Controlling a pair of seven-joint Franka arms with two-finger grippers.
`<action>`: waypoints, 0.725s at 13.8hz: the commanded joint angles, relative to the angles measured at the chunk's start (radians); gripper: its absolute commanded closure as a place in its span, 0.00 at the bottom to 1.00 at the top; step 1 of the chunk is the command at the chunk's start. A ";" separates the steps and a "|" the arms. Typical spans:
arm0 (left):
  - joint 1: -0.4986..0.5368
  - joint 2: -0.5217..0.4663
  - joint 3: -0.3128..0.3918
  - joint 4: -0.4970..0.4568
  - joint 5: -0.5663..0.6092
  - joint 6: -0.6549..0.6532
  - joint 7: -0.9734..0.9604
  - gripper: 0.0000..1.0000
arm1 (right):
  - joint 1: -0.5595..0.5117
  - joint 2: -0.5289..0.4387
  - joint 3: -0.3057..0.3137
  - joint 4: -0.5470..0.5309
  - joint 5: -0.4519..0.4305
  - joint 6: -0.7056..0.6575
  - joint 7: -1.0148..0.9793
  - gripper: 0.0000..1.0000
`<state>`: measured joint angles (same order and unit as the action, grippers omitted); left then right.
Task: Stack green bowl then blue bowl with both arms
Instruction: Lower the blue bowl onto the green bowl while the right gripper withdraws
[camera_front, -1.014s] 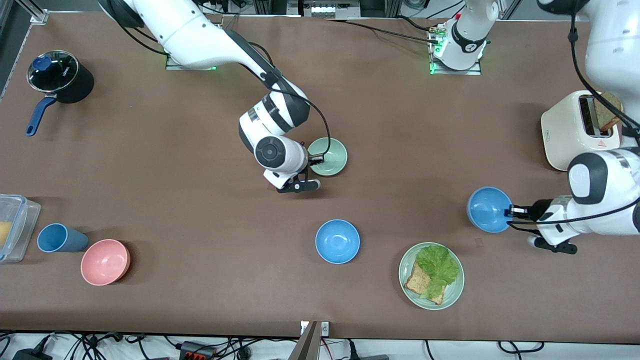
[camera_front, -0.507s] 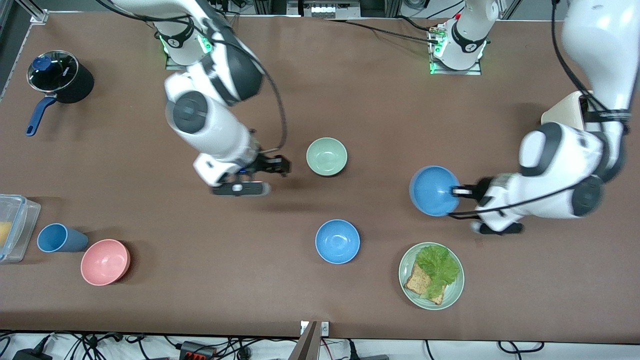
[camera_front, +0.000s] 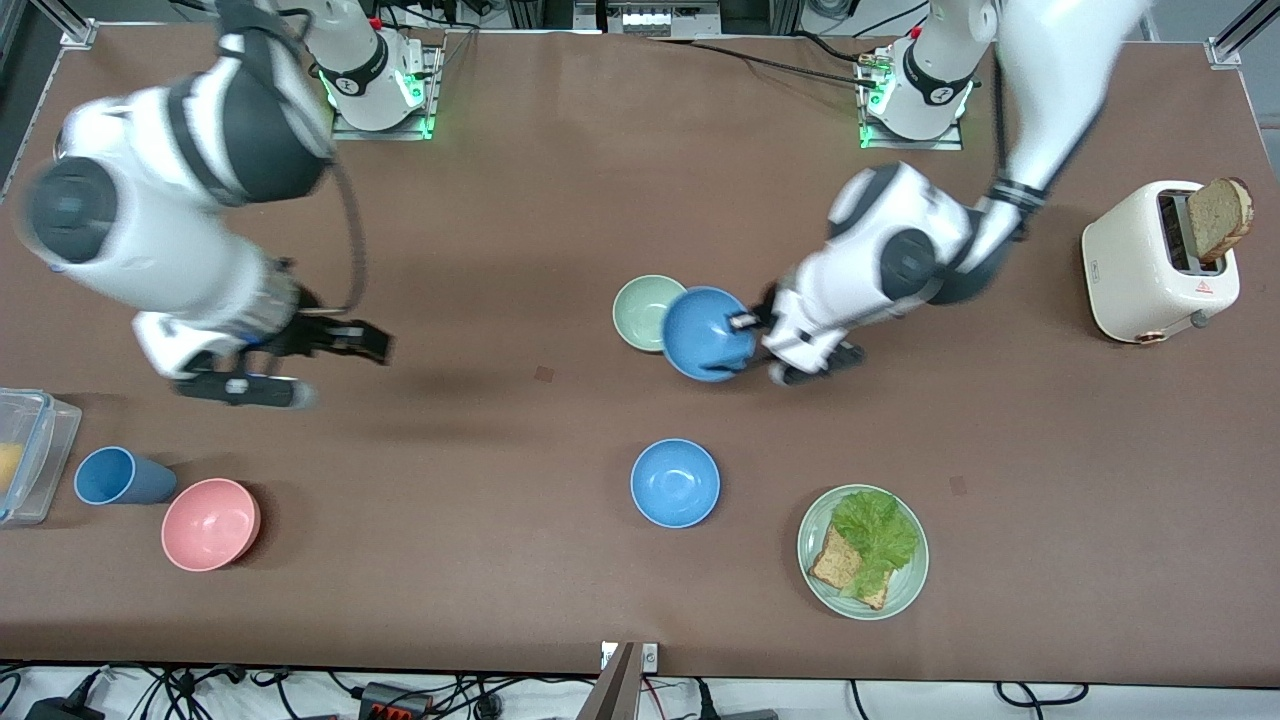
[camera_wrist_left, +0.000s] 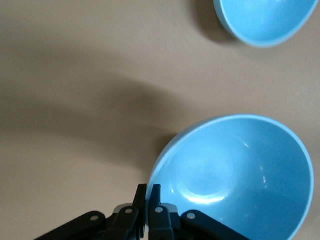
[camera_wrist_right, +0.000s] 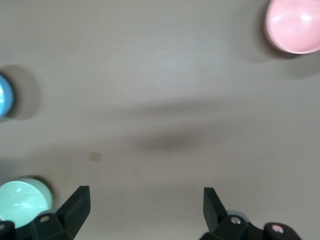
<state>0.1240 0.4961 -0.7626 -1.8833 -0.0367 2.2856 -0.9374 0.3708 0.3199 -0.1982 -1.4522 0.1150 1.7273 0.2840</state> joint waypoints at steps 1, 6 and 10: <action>-0.046 -0.047 0.005 -0.099 0.066 0.109 -0.119 1.00 | 0.004 -0.053 -0.065 -0.028 -0.005 -0.028 -0.066 0.00; -0.093 -0.009 0.017 -0.099 0.125 0.114 -0.135 1.00 | -0.232 -0.157 0.086 -0.028 -0.009 -0.028 -0.127 0.00; -0.121 0.033 0.019 -0.088 0.256 0.112 -0.219 1.00 | -0.407 -0.182 0.201 -0.028 -0.069 -0.023 -0.304 0.00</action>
<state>0.0340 0.5199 -0.7532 -1.9745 0.1556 2.3869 -1.0978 0.0318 0.1560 -0.0572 -1.4549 0.0654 1.7011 0.0438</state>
